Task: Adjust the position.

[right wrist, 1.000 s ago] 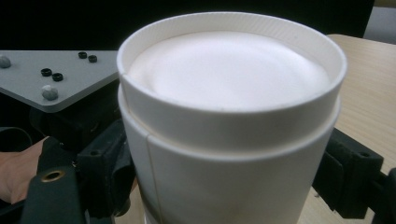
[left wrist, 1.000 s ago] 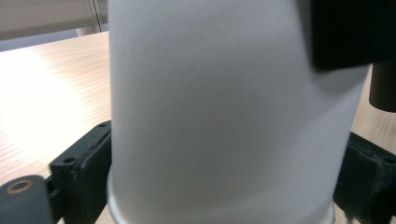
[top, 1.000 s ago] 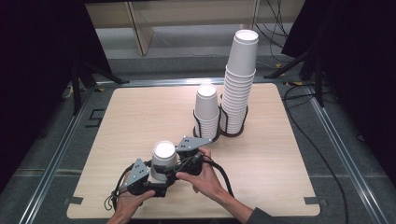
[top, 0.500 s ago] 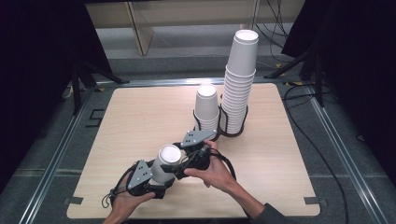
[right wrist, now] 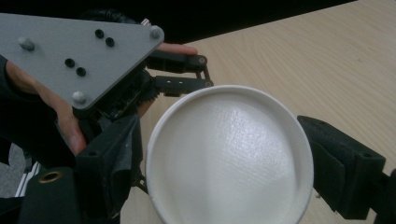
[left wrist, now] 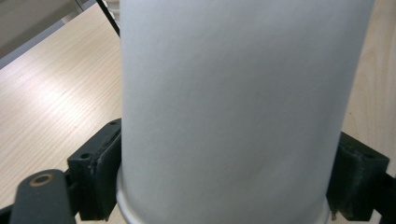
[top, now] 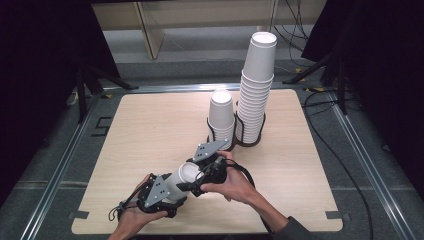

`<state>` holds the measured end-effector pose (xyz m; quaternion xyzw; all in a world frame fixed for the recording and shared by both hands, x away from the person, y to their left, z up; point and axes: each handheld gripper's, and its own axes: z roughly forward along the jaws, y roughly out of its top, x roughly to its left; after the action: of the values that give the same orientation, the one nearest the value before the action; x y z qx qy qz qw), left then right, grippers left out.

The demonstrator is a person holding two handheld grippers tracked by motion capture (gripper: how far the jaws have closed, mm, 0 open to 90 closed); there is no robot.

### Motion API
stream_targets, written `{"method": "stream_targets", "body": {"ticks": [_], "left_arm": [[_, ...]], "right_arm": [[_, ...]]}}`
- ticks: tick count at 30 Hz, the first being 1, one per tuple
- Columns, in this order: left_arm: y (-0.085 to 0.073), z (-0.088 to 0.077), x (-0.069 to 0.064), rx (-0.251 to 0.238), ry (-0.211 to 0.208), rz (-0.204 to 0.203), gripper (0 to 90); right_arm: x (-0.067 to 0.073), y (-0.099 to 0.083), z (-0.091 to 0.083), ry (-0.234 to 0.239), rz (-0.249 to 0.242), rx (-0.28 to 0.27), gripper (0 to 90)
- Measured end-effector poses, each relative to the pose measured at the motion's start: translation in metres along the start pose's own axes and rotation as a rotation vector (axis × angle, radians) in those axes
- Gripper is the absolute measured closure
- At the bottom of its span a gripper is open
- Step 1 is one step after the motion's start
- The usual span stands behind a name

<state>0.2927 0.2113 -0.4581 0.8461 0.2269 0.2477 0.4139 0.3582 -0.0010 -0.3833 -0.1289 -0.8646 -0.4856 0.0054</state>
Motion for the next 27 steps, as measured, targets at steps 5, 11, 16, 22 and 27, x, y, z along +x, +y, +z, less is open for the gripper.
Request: {"method": "stream_targets", "body": {"ticks": [5,11,16,22,27], "left_arm": [[-0.001,0.0,-0.001,0.01,-0.014,0.006,13.9],[-0.003,0.002,0.001,-0.092,-0.038,-0.041,6.9],[-0.003,0.001,0.002,-0.182,-0.049,-0.084,4.9],[-0.002,-0.007,0.007,-0.297,-0.067,-0.115,5.2],[-0.001,-0.007,0.007,-0.351,-0.078,-0.131,5.1]], "right_arm": [[0.0,-0.002,0.003,0.014,-0.011,0.038,22.7],[-0.005,-0.001,-0.004,0.032,0.017,0.001,24.6],[-0.009,0.001,-0.013,0.052,0.042,-0.034,25.3],[-0.018,0.001,-0.028,0.099,0.122,-0.124,25.5],[-0.022,0.0,-0.032,0.126,0.159,-0.152,25.5]]}}
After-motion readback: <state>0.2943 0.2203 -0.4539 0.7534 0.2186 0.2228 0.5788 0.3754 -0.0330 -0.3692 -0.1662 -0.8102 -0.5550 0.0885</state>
